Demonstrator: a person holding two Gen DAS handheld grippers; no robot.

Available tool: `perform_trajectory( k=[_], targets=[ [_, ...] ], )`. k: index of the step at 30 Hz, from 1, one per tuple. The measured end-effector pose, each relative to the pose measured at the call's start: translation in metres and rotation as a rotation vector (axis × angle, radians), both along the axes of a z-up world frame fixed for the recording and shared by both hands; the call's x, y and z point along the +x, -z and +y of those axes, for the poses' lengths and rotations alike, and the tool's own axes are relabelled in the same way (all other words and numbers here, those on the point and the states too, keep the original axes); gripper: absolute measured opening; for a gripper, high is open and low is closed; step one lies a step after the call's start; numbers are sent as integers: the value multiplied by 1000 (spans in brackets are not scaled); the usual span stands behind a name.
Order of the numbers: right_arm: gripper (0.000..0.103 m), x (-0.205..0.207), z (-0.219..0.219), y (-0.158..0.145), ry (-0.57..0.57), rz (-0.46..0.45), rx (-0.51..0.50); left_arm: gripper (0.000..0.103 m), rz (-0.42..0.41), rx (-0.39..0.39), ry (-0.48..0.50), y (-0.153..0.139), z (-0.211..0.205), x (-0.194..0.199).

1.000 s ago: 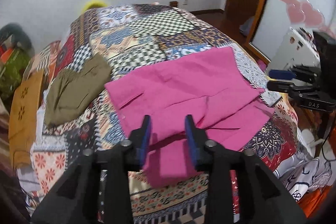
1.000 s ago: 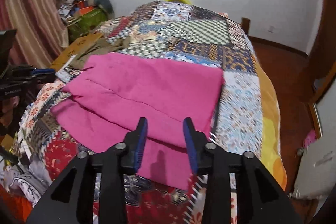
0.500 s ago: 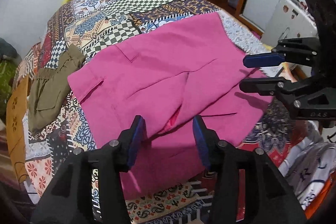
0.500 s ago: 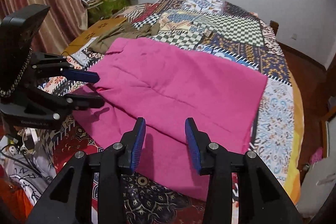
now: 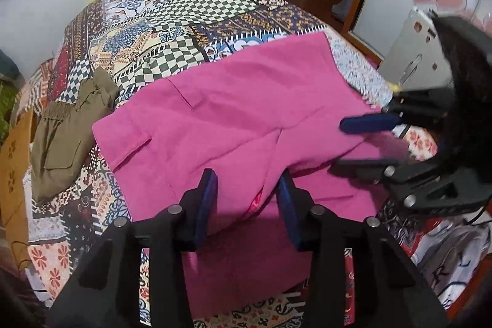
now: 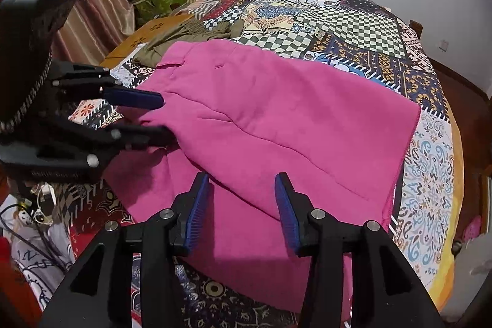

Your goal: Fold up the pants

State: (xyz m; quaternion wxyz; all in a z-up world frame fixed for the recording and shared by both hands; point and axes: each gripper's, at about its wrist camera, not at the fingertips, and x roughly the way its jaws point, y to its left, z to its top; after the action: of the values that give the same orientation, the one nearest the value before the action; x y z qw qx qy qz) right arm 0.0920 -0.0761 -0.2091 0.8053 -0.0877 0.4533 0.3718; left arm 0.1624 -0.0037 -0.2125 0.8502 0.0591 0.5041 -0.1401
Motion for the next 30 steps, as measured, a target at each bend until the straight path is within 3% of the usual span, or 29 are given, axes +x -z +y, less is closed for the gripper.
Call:
perform_trajectory(
  k=[10, 16, 22, 26, 29, 30],
  targets=[
    [40, 12, 9, 4, 14, -18, 11, 40, -4, -49, 27, -14, -4, 0],
    [15, 18, 5, -3, 34, -3, 81, 40, -3, -31, 56, -7, -16, -6],
    [10, 13, 6, -9, 21, -13, 102, 41, 31, 11, 38, 12, -21, 3],
    [9, 14, 3, -10, 29, -5, 124, 40, 4, 13, 3, 11, -17, 6],
    [8, 13, 1, -14, 30, -8, 133, 19, -39, 7, -2, 3, -13, 2],
    [8, 12, 0, -16, 28, -12, 134, 17, -45, 5, 0, 0, -13, 0]
  ],
)
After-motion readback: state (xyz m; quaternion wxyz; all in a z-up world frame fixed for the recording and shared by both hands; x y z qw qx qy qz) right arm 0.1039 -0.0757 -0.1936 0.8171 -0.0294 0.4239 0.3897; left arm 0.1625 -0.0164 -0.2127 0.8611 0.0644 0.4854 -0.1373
